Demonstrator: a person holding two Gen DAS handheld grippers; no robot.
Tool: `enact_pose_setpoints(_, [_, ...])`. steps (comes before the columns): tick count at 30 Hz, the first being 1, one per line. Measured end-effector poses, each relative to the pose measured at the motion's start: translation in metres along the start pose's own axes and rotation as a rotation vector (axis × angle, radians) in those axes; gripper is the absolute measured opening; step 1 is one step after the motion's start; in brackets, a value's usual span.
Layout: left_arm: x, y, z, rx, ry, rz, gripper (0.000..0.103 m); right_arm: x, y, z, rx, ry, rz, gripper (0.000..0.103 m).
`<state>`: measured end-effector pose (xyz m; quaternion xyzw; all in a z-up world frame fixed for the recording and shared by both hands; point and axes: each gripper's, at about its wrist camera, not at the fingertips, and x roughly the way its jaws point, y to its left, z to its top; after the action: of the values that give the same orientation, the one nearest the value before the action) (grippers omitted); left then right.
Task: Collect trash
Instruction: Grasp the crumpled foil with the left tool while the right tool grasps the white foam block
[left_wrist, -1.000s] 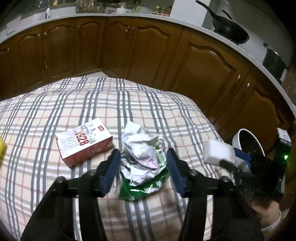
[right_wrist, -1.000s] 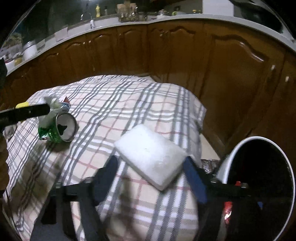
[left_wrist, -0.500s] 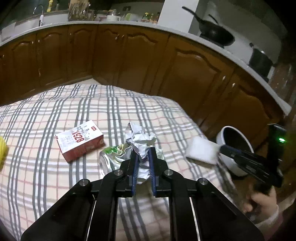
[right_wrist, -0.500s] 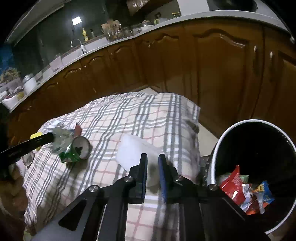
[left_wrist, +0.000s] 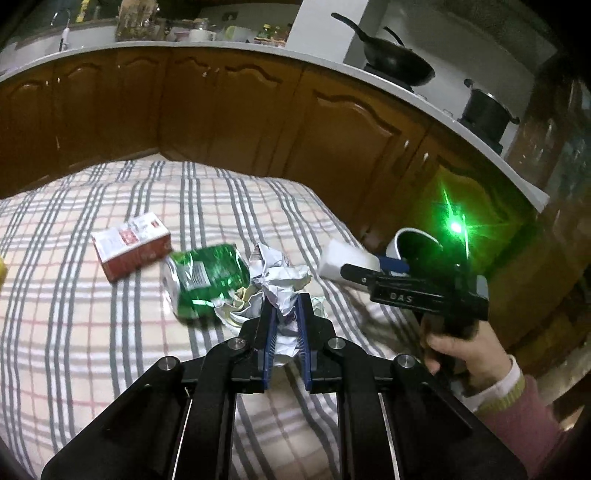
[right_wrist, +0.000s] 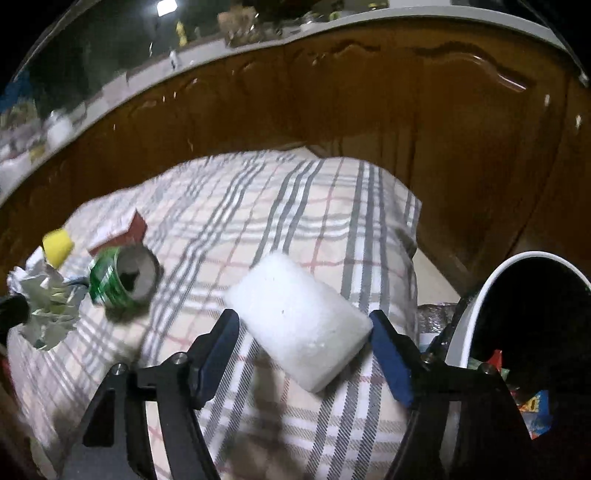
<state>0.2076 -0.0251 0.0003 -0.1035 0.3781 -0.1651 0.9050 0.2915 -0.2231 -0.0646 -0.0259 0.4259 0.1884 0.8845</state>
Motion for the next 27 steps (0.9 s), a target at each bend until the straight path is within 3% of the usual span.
enact_pose_setpoints(4, [0.004,0.001,-0.006,-0.009,0.021,-0.005,0.010,-0.006,0.005,-0.006,-0.029,-0.002,-0.030,0.061])
enact_pose_setpoints(10, [0.004,-0.003,-0.010,-0.004,0.026,-0.017,0.010,-0.034,0.000,-0.019,0.058,-0.051,0.032,0.051])
enact_pose_setpoints(11, [0.004,-0.004,-0.011,-0.003,0.026,-0.020,0.010,-0.041,-0.001,-0.022,0.076,-0.063,0.046,0.000])
enact_pose_setpoints(12, [0.005,-0.006,-0.011,-0.001,0.027,-0.023,0.010,-0.048,-0.003,-0.025,0.103,-0.066,0.060,0.008])
enact_pose_setpoints(13, [0.005,-0.008,-0.011,0.002,0.027,-0.026,0.010,-0.053,-0.006,-0.028,0.131,-0.074,0.074,0.002])
enact_pose_setpoints(16, [0.006,-0.013,-0.012,0.009,0.030,-0.035,0.010,-0.062,-0.004,-0.033,0.131,-0.086,0.051,0.009])
enact_pose_setpoints(18, [0.005,-0.014,-0.012,0.011,0.029,-0.037,0.010,-0.063,-0.005,-0.034,0.125,-0.091,0.080,0.011])
enact_pose_setpoints(20, [0.004,-0.015,-0.013,0.015,0.029,-0.034,0.010,-0.061,-0.002,-0.031,0.094,-0.086,0.072,0.045])
enact_pose_setpoints(25, [0.003,-0.012,-0.015,0.008,0.036,-0.017,0.010,-0.044,0.019,-0.013,-0.072,-0.058,0.048,0.071])
enact_pose_setpoints(27, [0.003,-0.010,-0.017,0.000,0.042,-0.013,0.010,-0.030,0.029,-0.008,-0.166,-0.015,0.022,0.074])
